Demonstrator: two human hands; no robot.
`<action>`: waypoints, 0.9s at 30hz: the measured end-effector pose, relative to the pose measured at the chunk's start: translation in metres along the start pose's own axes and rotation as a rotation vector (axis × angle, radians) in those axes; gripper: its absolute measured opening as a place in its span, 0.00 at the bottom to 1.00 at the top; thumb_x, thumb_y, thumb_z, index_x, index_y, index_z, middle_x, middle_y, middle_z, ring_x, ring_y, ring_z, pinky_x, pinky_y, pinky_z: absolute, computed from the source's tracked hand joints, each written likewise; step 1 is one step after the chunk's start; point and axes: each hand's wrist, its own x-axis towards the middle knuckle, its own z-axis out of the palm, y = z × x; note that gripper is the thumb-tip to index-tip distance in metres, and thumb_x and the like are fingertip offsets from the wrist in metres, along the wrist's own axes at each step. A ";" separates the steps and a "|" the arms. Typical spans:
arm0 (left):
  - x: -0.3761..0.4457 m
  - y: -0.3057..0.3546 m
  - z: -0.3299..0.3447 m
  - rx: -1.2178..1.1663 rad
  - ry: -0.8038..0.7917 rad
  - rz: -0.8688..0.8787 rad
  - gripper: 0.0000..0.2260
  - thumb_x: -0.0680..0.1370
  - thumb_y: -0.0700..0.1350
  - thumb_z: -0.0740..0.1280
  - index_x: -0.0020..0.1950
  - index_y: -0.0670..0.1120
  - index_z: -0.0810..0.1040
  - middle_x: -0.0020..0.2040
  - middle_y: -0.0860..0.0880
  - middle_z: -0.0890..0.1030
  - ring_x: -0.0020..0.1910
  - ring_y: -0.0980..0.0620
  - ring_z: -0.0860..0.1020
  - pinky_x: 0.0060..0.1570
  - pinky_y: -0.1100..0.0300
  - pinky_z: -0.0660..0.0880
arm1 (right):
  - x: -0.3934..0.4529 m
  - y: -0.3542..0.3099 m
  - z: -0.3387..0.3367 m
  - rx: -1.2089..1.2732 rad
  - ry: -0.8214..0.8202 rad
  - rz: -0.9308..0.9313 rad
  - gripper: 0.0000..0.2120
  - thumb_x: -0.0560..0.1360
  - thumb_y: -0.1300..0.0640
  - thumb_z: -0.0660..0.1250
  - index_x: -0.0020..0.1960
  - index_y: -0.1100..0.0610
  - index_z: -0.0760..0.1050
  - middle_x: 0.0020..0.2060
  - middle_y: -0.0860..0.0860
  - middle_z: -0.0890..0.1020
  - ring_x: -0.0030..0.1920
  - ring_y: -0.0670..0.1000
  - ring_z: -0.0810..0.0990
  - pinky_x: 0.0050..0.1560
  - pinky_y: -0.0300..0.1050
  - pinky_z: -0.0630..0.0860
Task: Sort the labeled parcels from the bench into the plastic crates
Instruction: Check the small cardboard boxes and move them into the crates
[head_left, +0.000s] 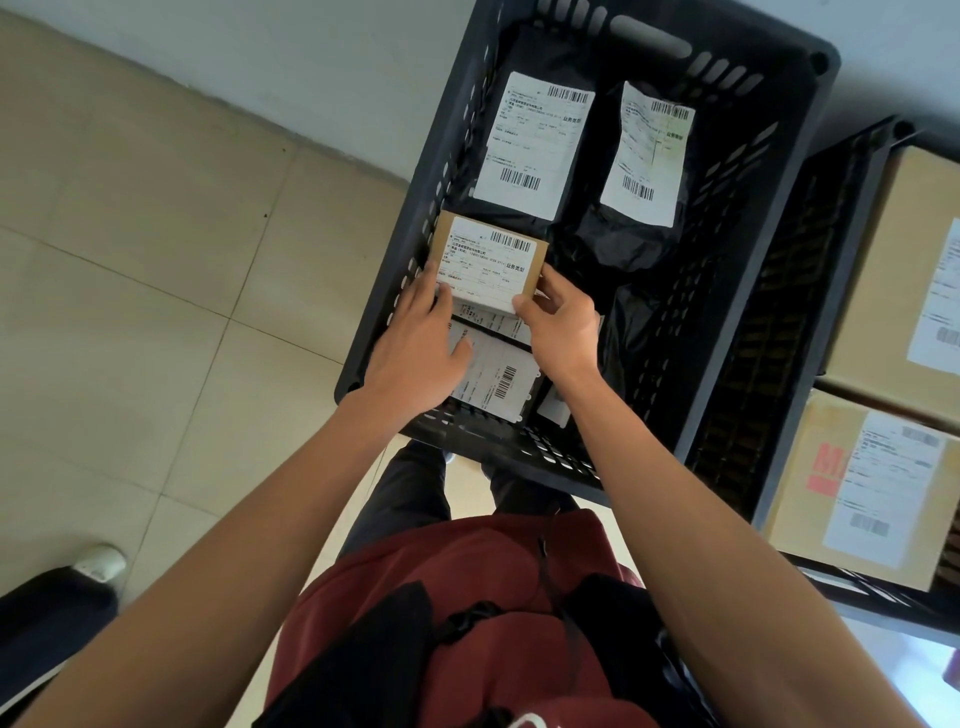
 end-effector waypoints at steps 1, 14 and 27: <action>0.000 -0.001 0.000 0.004 -0.012 -0.002 0.33 0.84 0.52 0.64 0.85 0.45 0.52 0.86 0.50 0.42 0.84 0.48 0.46 0.72 0.49 0.72 | 0.000 0.000 0.000 -0.003 -0.001 0.001 0.22 0.81 0.62 0.68 0.72 0.47 0.76 0.61 0.40 0.84 0.60 0.38 0.82 0.62 0.36 0.79; 0.009 0.003 -0.004 0.056 -0.085 -0.006 0.34 0.84 0.50 0.64 0.85 0.43 0.52 0.85 0.48 0.40 0.84 0.46 0.44 0.74 0.45 0.69 | 0.002 -0.004 0.003 -0.058 0.024 -0.009 0.19 0.81 0.62 0.67 0.70 0.47 0.78 0.61 0.42 0.84 0.64 0.40 0.80 0.64 0.43 0.80; -0.005 -0.008 -0.002 -0.083 0.034 0.076 0.33 0.84 0.50 0.65 0.85 0.47 0.55 0.85 0.50 0.48 0.84 0.46 0.50 0.75 0.41 0.69 | -0.033 -0.009 -0.017 -0.108 0.131 0.021 0.21 0.85 0.56 0.64 0.77 0.53 0.71 0.69 0.49 0.79 0.63 0.42 0.76 0.62 0.35 0.72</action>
